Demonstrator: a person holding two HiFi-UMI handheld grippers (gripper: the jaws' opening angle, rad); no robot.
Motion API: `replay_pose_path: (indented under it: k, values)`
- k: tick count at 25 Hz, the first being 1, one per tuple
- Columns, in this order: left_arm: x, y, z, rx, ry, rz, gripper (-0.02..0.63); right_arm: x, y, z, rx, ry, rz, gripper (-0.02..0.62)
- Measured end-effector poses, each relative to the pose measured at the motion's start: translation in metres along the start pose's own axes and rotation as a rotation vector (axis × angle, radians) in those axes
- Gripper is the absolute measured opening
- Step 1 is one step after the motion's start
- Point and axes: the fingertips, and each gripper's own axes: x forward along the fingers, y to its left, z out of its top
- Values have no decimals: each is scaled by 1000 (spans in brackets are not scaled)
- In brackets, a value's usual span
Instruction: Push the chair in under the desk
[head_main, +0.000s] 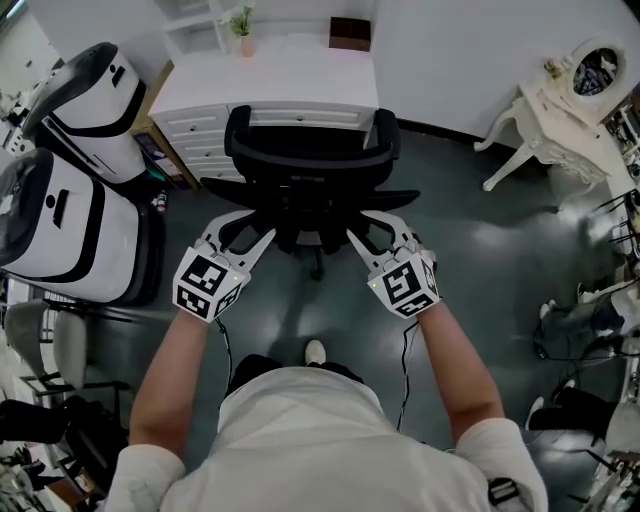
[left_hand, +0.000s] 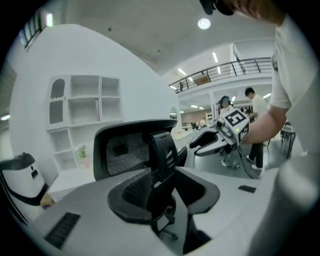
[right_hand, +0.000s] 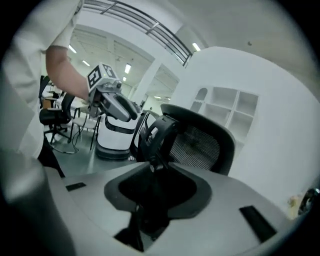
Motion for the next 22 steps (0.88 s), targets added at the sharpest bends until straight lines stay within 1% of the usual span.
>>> replay_pose_path:
  k: [3,6,9,11,14,17,19,22]
  values:
    - [-20,-18,-4,-99,-52,-37,140,-13,23,8,119,-47,14,115]
    - [-45,-35,-10,-152,-74,-87,133,-28,52,19,206,-73,15,112]
    - [-71,-55,-20,-164,-74,-149,124,-41,84,29,269,-76,18,96]
    - [-91,-68,-29,-175,-67,-193,117,-52,106,38,331,-86,15,80]
    - [-122,-80,-42,-176,-65,-242,65,-67,139,44,412,-81,-6,46]
    - [-152,-84,-56,-187,-60,-271,9,-72,169,49,455,-57,-17,20]
    - [-172,-89,-67,-189,-48,-300,-3,-75,188,57,488,-55,-28,5]
    - [-200,-101,-79,-178,-39,-348,-3,-80,215,77,522,-72,-45,5]
